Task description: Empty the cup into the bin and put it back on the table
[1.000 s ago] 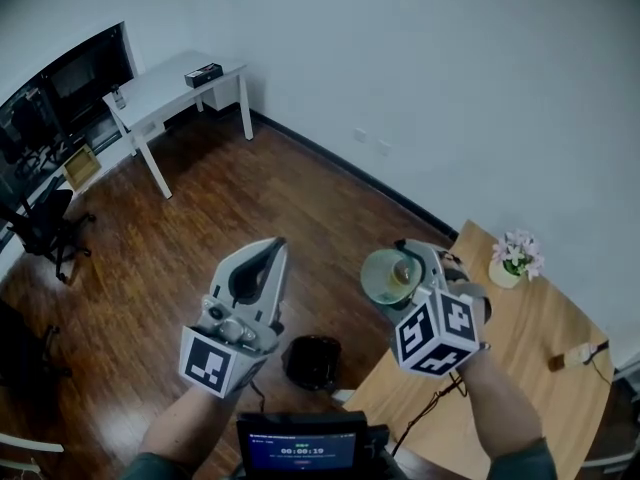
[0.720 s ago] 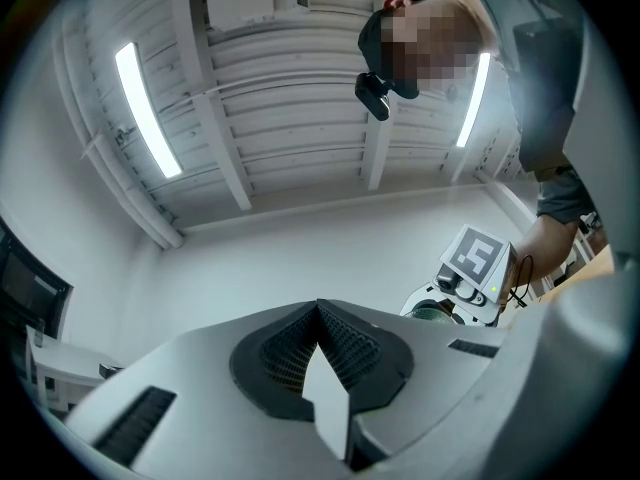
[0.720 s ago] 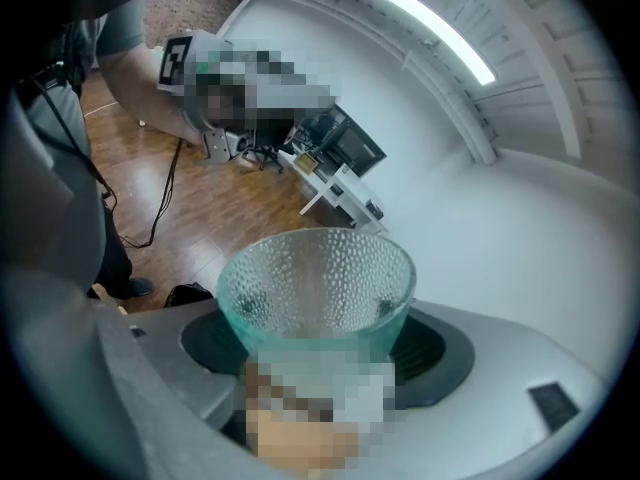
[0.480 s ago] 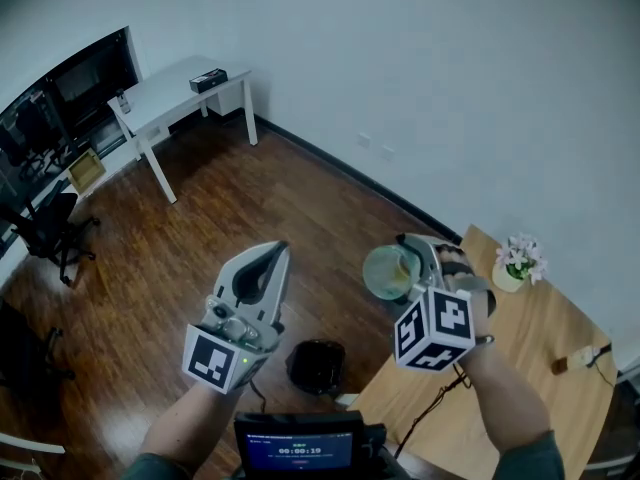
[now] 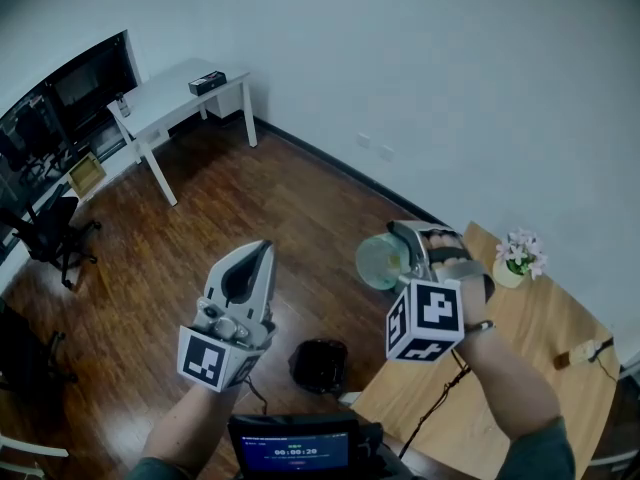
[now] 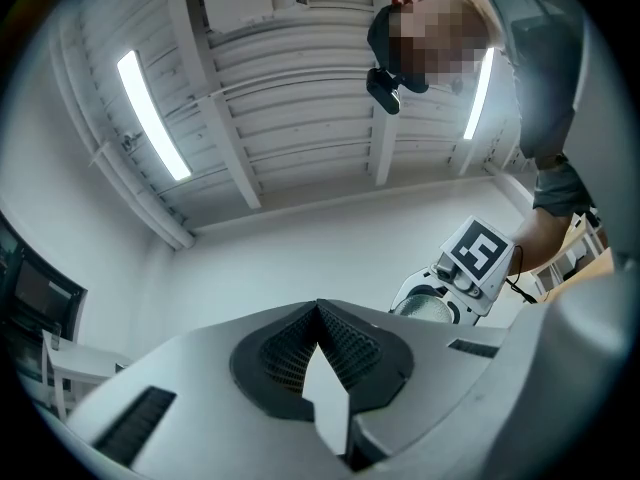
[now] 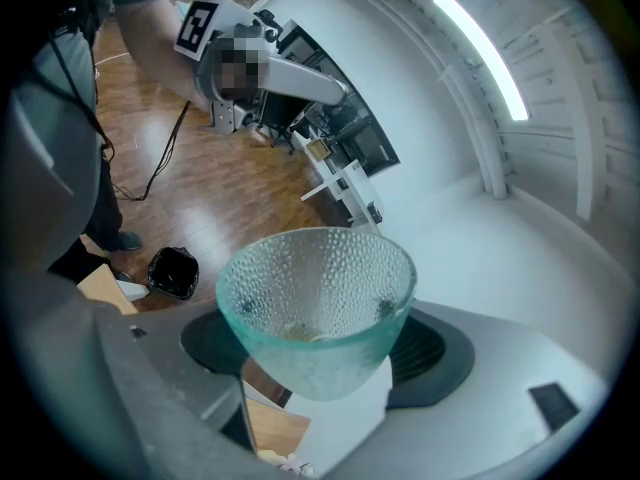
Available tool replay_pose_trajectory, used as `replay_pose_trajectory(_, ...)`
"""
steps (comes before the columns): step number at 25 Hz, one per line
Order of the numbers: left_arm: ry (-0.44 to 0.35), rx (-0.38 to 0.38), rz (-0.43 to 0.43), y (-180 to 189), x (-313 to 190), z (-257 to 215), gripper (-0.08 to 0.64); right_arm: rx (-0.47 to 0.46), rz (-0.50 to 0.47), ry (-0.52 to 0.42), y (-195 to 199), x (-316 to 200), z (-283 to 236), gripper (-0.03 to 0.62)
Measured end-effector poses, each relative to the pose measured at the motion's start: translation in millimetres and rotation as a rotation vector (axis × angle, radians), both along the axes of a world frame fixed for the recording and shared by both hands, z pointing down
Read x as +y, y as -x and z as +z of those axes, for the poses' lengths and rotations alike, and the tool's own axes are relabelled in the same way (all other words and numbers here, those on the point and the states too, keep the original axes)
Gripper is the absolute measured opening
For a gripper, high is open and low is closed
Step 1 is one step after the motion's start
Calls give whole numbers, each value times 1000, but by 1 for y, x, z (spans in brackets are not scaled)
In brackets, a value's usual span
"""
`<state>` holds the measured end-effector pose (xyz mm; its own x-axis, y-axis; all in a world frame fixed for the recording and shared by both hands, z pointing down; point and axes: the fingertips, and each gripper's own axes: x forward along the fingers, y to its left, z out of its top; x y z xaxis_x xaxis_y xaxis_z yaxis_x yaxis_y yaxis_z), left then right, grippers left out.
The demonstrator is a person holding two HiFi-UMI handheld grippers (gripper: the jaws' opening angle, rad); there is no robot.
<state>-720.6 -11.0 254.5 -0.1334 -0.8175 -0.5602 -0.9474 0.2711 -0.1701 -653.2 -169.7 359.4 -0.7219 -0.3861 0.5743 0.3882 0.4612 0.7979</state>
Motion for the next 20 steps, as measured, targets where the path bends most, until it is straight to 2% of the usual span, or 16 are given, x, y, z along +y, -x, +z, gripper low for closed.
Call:
replay_pose_trajectory(8, 6, 3, -15, 1, 8, 1, 0, 18, -5, -85, 3, 1, -4, 387)
replay_pose_trajectory(13, 2, 12, -17, 4, 13, 2, 0, 8, -5, -99, 8, 6, -13, 387)
replay_pose_trajectory(17, 26, 54, 15, 0, 12, 12, 0, 20, -4, -116, 9, 7, -14, 387)
replay_pose_trajectory(20, 26, 37, 4, 0, 14, 10, 0, 36, -7, -135, 9, 7, -13, 387)
